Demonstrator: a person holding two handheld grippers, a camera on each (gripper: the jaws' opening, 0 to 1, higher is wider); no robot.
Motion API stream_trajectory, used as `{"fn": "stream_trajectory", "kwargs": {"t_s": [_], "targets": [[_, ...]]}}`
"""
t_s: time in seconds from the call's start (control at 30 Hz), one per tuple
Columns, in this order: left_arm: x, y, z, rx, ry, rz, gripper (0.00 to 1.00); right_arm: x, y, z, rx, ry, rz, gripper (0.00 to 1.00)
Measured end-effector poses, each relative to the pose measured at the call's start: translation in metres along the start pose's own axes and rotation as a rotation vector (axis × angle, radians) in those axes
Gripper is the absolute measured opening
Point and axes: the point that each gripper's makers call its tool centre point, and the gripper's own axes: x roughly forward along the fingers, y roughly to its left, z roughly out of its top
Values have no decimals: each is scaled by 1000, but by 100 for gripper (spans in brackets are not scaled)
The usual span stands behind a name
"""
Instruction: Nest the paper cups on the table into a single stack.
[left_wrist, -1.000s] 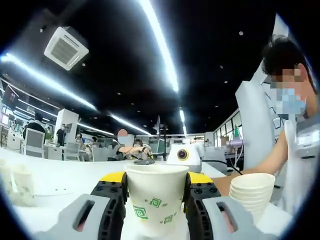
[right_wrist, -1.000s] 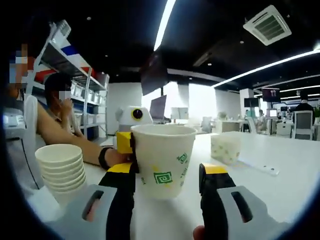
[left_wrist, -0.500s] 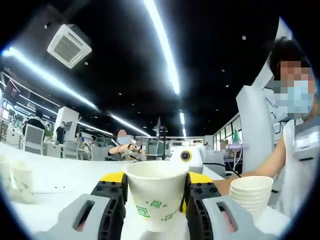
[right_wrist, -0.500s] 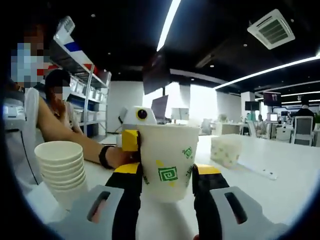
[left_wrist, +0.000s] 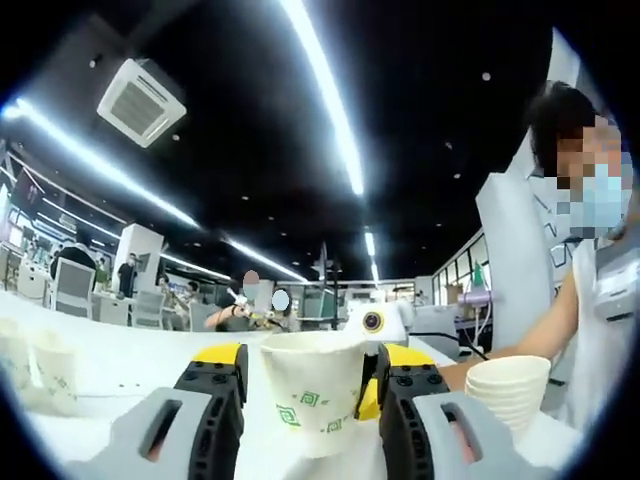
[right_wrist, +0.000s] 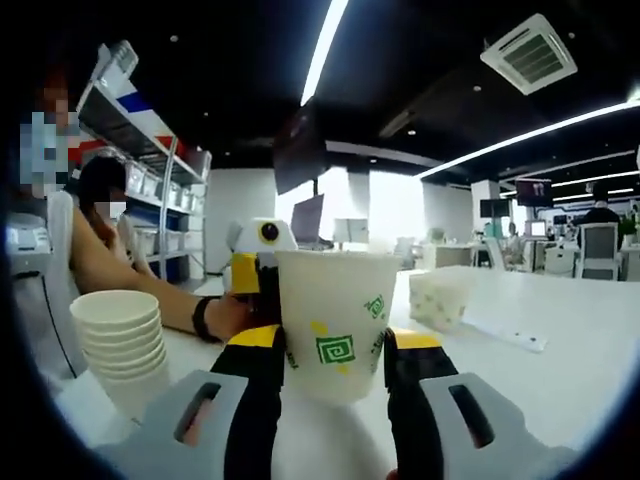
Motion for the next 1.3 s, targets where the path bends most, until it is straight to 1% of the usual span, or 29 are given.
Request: {"fn": "stream_trajectory", "kwargs": {"t_s": [0.03,0.13,0.17,0.2,0.27,0.37,0.4,0.43,0.5,0.53,0.57,0.7,0.73,0.77,0.83,0.87,0.9,0.93,0.97,1.0,1.03,1.13,1.2,1.23,1.3], "targets": [[-1,4,3,-1,-8,9,60,-3,-4,4,5,-12,-13,42],[-6,10,9,6,-33,30,60,-9,-11,16,4,-47,-32,42],[-9,14,12,12,-38,47,60,-13,-11,26,10,-85,-31,42],[-10,17,13,14,-43,54,59,-14,-12,28,14,-93,-32,42],[-14,24,16,11,-53,77,57,-21,-11,38,36,-145,-23,42],[-19,37,17,-8,-65,118,56,-25,-9,45,45,-178,-1,42],[-21,44,16,-16,-63,143,55,-27,1,57,50,-234,49,42],[-23,47,16,-19,-66,149,54,-29,7,65,56,-277,87,42],[-25,48,17,-28,-69,158,53,-33,23,78,94,-345,187,42],[-25,48,19,-25,-74,163,53,-36,33,84,125,-369,245,42],[-25,47,19,-23,-74,164,52,-36,37,86,121,-379,263,42],[-24,49,16,-22,-62,166,50,-41,69,92,102,-385,413,42],[-23,50,14,-22,-54,166,49,-41,73,92,98,-387,429,42],[-22,48,11,-14,-41,165,49,-41,80,93,102,-382,466,42],[-21,45,12,-3,-37,156,49,-41,88,94,123,-378,506,43],[-20,44,12,3,-37,152,49,-41,96,94,138,-381,539,43],[-20,45,13,5,-37,151,49,-43,104,92,151,-367,578,43],[-19,49,12,5,-33,150,48,-43,114,88,141,-342,612,43],[-19,51,11,5,-30,152,48,-42,120,84,122,-323,627,43],[-19,51,11,4,-29,152,48,-42,121,84,117,-324,626,43],[-20,49,10,1,-28,150,48,-41,127,83,107,-317,648,43],[-20,48,12,4,-32,149,48,-39,131,80,107,-297,665,43],[-21,48,11,-1,-32,151,48,-38,136,73,81,-263,678,43],[-21,46,11,-2,-31,152,47,-38,139,68,55,-241,690,43],[-21,45,10,-4,-29,151,47,-39,142,63,40,-218,707,43]]}}
